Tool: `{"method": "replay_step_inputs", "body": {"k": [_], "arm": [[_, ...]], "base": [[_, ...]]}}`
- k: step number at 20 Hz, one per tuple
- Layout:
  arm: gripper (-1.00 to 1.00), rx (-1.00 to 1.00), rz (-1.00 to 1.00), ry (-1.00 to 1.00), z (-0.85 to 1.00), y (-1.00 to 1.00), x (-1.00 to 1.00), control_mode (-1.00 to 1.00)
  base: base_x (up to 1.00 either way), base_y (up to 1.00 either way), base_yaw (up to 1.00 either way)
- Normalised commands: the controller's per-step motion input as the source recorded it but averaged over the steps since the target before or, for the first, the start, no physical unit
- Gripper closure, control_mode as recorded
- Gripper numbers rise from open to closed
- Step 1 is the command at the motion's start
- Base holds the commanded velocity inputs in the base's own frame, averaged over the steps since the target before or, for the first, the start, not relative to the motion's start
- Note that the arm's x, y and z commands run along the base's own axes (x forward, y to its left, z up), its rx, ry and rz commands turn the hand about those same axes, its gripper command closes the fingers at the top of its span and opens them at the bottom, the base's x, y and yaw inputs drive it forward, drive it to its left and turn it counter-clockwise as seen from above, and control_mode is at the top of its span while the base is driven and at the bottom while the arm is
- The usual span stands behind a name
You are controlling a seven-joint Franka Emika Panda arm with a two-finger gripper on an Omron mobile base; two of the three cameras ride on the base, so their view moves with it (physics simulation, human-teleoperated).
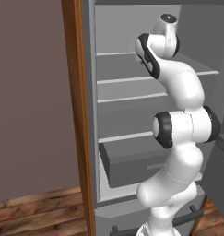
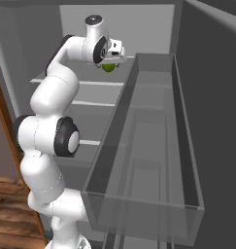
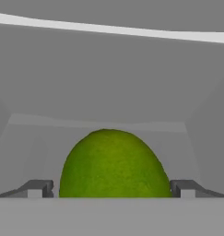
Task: Place the cold items (lime and sweet potato) from the fridge in one tupperware on the dining counter. Place the warm items (hot dog and kebab skewer) in the stove area in another tupperware.
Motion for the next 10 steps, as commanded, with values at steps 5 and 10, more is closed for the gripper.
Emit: {"method": "replay_step_inputs", "body": {"k": [5,10], "arm": [[1.00,0.00,0.00,0.00,-0.16,0.00,0.00,-1.00],[1.00,0.00,0.00,0.00,-0.21,0.00,0.00,-1.00]], "base": [[0.00,0.00,0.00],[0.00,0.00,0.00]]}}
